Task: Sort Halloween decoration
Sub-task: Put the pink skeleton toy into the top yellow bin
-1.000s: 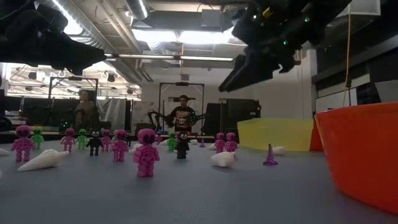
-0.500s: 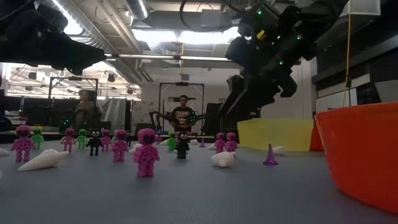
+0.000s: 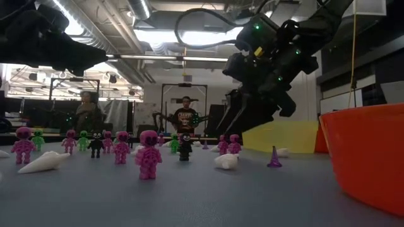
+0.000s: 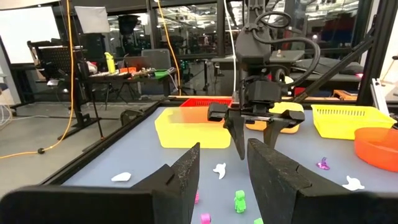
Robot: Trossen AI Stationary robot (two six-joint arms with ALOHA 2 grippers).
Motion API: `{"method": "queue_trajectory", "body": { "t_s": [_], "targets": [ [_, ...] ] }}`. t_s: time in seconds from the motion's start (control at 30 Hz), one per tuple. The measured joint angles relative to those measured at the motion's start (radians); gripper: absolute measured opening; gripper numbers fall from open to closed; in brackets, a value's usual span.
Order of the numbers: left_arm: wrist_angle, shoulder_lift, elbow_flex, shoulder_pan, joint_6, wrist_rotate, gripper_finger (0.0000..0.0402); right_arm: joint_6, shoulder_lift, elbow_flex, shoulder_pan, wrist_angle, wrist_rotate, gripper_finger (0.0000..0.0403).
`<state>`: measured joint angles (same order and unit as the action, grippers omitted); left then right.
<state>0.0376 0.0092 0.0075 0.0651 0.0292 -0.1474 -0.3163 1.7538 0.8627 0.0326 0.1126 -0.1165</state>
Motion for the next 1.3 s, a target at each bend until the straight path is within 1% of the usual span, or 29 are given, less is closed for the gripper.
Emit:
{"method": "queue_trajectory", "body": {
  "t_s": [0.17,0.5,0.8,1.3],
  "targets": [
    [0.0,0.0,0.0,0.0,0.0,0.0,0.0119,-0.014,0.0,0.0,0.001,-0.004,0.0,0.0225],
    [0.0,0.0,0.0,0.0,0.0,0.0,0.0119,-0.015,0.049,0.001,0.0,0.01,0.013,0.0225],
    [0.0,0.0,0.0,0.0,0.0,-0.007,0.0119,-0.021,0.066,0.001,0.0,0.005,0.018,0.0225],
    [0.0,0.0,0.0,0.0,0.0,-0.015,0.0119,-0.023,0.068,0.0,0.0,0.008,0.018,0.0225]
  ]
}}
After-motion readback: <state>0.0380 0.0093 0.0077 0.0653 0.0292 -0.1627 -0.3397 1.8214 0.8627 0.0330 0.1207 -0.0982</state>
